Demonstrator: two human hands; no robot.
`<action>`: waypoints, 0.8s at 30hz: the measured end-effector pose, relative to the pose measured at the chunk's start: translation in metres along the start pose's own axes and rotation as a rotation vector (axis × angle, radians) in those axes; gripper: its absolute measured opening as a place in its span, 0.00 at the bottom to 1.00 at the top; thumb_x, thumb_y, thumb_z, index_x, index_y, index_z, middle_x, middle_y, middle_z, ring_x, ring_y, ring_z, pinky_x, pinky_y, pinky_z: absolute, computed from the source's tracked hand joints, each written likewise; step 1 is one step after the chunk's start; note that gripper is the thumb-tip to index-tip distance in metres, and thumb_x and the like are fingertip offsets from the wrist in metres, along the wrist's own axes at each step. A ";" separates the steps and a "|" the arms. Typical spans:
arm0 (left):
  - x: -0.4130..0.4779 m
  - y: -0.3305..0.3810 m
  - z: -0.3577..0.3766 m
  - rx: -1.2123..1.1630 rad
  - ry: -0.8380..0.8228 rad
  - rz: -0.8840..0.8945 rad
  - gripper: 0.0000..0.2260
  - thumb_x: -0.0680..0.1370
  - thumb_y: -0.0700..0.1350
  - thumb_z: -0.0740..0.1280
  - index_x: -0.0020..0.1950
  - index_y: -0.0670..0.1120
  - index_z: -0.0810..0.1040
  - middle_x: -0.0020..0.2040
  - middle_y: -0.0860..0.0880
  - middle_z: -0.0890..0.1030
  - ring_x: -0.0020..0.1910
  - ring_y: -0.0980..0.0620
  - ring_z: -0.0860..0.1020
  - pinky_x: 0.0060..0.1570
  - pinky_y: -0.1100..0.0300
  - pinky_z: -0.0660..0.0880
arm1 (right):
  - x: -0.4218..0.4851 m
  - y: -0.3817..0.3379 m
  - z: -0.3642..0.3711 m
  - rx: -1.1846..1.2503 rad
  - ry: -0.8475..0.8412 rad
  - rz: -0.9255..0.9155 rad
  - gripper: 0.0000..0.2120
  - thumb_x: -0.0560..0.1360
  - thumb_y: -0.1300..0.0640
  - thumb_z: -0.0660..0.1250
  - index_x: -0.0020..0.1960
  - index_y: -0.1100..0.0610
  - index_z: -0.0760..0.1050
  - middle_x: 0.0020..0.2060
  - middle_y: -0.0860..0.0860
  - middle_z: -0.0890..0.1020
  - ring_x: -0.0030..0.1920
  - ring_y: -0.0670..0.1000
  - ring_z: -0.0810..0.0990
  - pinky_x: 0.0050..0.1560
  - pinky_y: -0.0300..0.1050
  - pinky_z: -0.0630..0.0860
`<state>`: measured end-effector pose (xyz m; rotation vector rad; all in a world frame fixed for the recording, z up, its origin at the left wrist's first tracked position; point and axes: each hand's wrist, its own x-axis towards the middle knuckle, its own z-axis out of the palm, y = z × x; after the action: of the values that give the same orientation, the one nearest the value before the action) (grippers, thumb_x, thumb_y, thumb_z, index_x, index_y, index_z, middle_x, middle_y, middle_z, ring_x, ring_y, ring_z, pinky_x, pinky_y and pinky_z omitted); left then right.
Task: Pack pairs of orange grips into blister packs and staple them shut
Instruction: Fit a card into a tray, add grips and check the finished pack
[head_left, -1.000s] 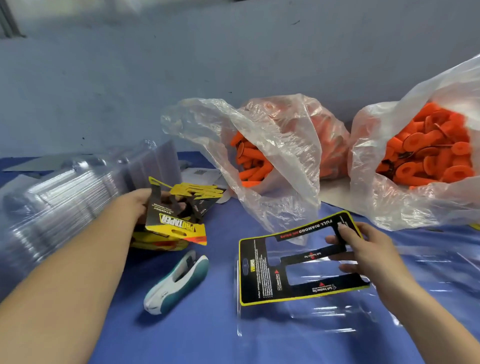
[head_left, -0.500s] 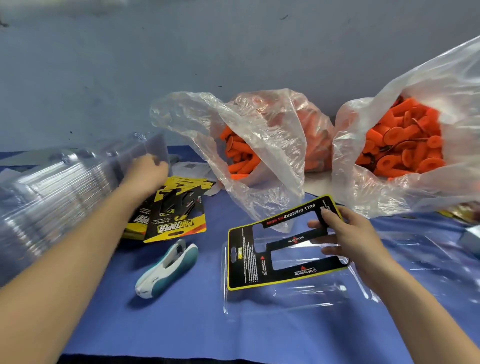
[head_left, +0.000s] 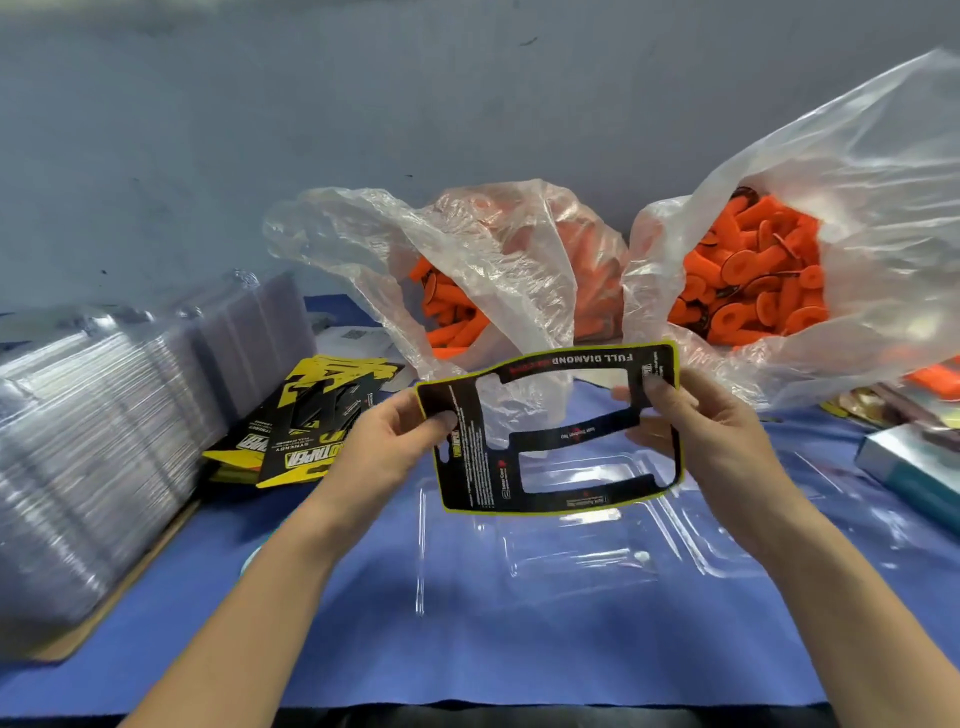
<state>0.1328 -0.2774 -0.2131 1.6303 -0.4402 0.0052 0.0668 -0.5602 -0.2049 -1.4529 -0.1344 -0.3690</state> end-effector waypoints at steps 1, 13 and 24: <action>-0.002 0.004 -0.002 0.020 0.037 0.063 0.09 0.77 0.41 0.71 0.53 0.53 0.84 0.50 0.52 0.86 0.50 0.57 0.82 0.51 0.65 0.76 | -0.001 -0.002 -0.002 -0.023 -0.008 -0.040 0.08 0.78 0.56 0.67 0.55 0.51 0.82 0.51 0.50 0.86 0.48 0.46 0.84 0.50 0.37 0.80; -0.055 -0.016 -0.022 0.834 0.009 0.539 0.17 0.67 0.27 0.75 0.44 0.49 0.81 0.57 0.55 0.77 0.61 0.55 0.72 0.59 0.64 0.69 | -0.022 0.021 -0.020 -0.665 -0.146 -0.299 0.16 0.72 0.66 0.73 0.42 0.44 0.84 0.63 0.42 0.77 0.62 0.46 0.78 0.58 0.46 0.74; -0.055 -0.021 -0.018 0.869 -0.012 0.561 0.21 0.67 0.24 0.73 0.44 0.51 0.81 0.56 0.54 0.78 0.59 0.50 0.74 0.57 0.55 0.70 | -0.033 0.031 -0.035 -0.863 -0.210 -0.290 0.20 0.73 0.68 0.72 0.44 0.41 0.83 0.65 0.39 0.74 0.60 0.41 0.78 0.55 0.46 0.75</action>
<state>0.0924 -0.2435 -0.2454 2.2861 -0.9829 0.6902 0.0412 -0.5869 -0.2484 -2.3368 -0.3918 -0.5451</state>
